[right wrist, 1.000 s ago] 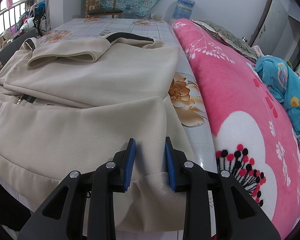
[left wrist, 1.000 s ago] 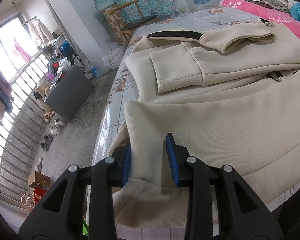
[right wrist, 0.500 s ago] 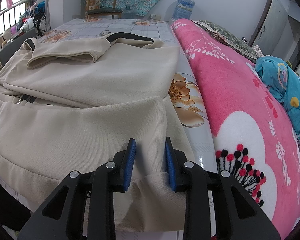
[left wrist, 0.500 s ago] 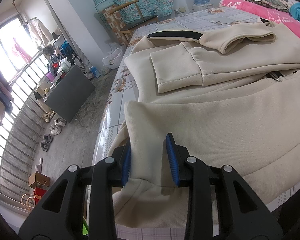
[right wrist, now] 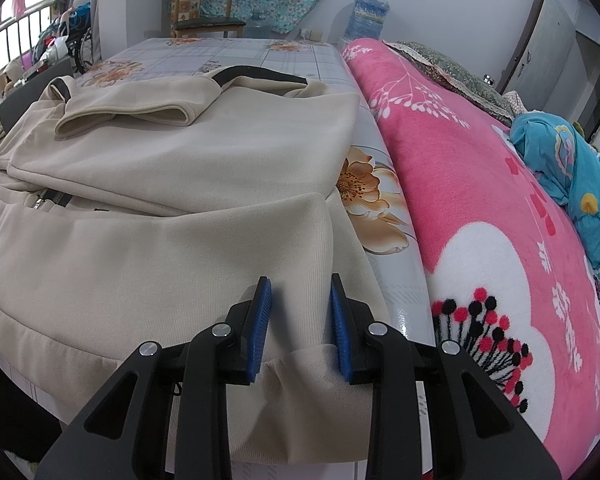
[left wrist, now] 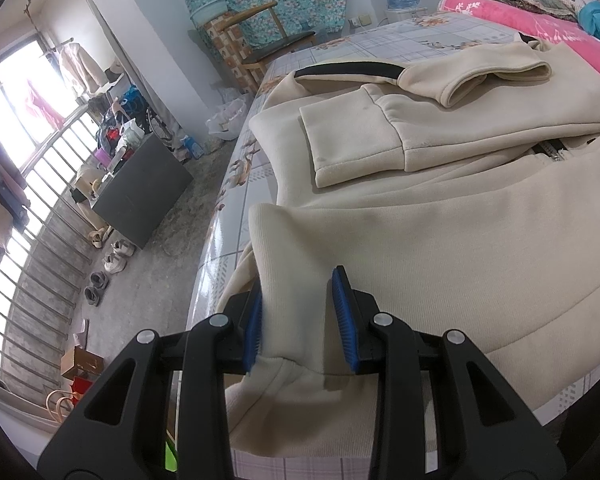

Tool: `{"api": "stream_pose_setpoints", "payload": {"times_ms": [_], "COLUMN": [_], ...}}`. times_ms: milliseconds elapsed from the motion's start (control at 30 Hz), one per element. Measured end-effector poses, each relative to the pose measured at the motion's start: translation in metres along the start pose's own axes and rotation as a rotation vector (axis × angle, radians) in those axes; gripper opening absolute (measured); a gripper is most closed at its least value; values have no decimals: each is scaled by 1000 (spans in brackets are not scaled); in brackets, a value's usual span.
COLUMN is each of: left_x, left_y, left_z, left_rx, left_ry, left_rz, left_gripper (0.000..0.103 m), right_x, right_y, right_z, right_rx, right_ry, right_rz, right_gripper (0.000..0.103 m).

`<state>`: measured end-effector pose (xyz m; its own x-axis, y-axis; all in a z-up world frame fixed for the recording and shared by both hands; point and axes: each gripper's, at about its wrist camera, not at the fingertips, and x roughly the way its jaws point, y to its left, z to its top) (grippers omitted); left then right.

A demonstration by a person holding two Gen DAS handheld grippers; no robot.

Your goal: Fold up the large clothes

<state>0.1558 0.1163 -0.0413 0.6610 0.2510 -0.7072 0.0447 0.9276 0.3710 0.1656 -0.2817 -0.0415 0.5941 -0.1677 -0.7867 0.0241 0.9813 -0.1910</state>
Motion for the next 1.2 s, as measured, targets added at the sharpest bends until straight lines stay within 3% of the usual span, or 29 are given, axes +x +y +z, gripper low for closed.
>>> {"api": "stream_pose_setpoints", "payload": {"times_ms": [600, 833, 1200], "left_x": [-8, -9, -5], "left_y": [-18, -19, -10], "left_z": [1, 1, 0], "left_rx": [-5, -11, -35], "left_ry": [0, 11, 16], "left_rz": [11, 15, -6], "left_gripper": [30, 17, 14], "right_x": [1, -1, 0], "right_y": [-5, -1, 9], "right_z": [1, 1, 4], "right_rx": [20, -4, -55], "right_ry": [10, 5, 26], "right_rz": [37, 17, -37], "right_gripper": [29, 19, 16]}}
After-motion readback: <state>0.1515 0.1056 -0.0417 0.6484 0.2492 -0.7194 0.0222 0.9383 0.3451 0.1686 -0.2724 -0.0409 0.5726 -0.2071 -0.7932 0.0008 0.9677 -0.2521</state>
